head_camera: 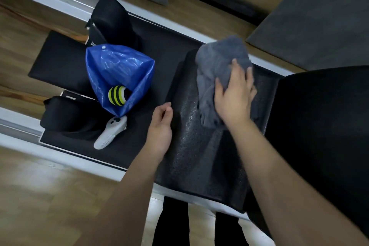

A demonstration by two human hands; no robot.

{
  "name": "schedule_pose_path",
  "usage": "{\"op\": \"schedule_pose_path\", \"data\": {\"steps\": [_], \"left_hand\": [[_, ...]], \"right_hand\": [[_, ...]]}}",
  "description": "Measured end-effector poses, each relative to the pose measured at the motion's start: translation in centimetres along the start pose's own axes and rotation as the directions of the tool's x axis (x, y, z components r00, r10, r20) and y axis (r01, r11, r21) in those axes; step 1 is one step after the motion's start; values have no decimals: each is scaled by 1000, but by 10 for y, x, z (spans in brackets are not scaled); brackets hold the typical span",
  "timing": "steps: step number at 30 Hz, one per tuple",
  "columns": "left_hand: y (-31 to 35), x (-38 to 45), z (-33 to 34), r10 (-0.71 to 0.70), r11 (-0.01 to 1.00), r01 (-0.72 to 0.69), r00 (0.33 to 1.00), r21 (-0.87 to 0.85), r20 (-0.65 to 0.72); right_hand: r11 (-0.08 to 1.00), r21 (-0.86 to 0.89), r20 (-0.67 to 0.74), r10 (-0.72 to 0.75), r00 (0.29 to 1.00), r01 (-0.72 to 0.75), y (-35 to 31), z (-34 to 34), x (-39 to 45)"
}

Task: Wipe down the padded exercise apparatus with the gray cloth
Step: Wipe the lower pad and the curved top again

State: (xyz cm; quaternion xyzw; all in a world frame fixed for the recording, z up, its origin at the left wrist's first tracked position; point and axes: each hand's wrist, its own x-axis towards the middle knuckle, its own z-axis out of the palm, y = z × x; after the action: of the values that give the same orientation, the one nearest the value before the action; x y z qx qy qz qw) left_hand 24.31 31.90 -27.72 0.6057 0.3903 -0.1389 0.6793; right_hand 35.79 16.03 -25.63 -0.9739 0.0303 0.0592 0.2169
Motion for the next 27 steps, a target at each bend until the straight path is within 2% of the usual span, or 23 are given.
{"op": "schedule_pose_path", "data": {"steps": [2, 3, 5, 7, 10, 13, 15, 17, 20, 23, 25, 27], "left_hand": [[-6, -3, 10, 64, 996, -61, 997, 65, -48], [-10, -3, 11, 96, 990, -89, 993, 105, -63], [-13, -4, 13, 115, 982, -98, 989, 164, -94], [-11, -6, 14, 120, 985, -102, 985, 137, -127], [-9, -10, 15, 139, 988, -125, 975, 87, -173], [-13, -11, 16, 191, 970, -159, 967, 185, -168], [-15, -9, 17, 212, 959, -173, 963, 223, -164], [-18, -6, 17, 215, 954, -171, 963, 245, -165], [-21, -4, 16, 236, 937, -183, 960, 296, -153], [-23, -4, 15, 246, 924, -188, 959, 333, -140], [-22, -4, 15, 243, 917, -183, 961, 354, -132], [-23, -4, 15, 252, 914, -189, 958, 360, -137]], "right_hand": [[994, 64, -22, 92, 995, -91, -5, -4, 22], [993, 77, -33, 94, 995, -91, -7, -4, 21], [998, 55, -63, 15, 998, -12, -9, -1, -5], [997, 19, -57, -78, 995, 79, -7, 6, -54], [994, -6, 56, -113, 992, 113, 0, 15, -149], [996, -4, 151, -92, 984, 93, 13, 21, -225], [992, -32, 179, -117, 977, 125, 27, 20, -238], [992, -14, 175, -120, 977, 124, 34, 15, -219], [997, 34, 88, -73, 993, 70, 32, 7, -159], [997, 30, -29, 72, 997, -71, 30, -2, -69], [983, 56, -46, 176, 983, -174, 29, -11, -11], [978, 67, -42, 201, 979, -198, 26, -16, 21]]}}
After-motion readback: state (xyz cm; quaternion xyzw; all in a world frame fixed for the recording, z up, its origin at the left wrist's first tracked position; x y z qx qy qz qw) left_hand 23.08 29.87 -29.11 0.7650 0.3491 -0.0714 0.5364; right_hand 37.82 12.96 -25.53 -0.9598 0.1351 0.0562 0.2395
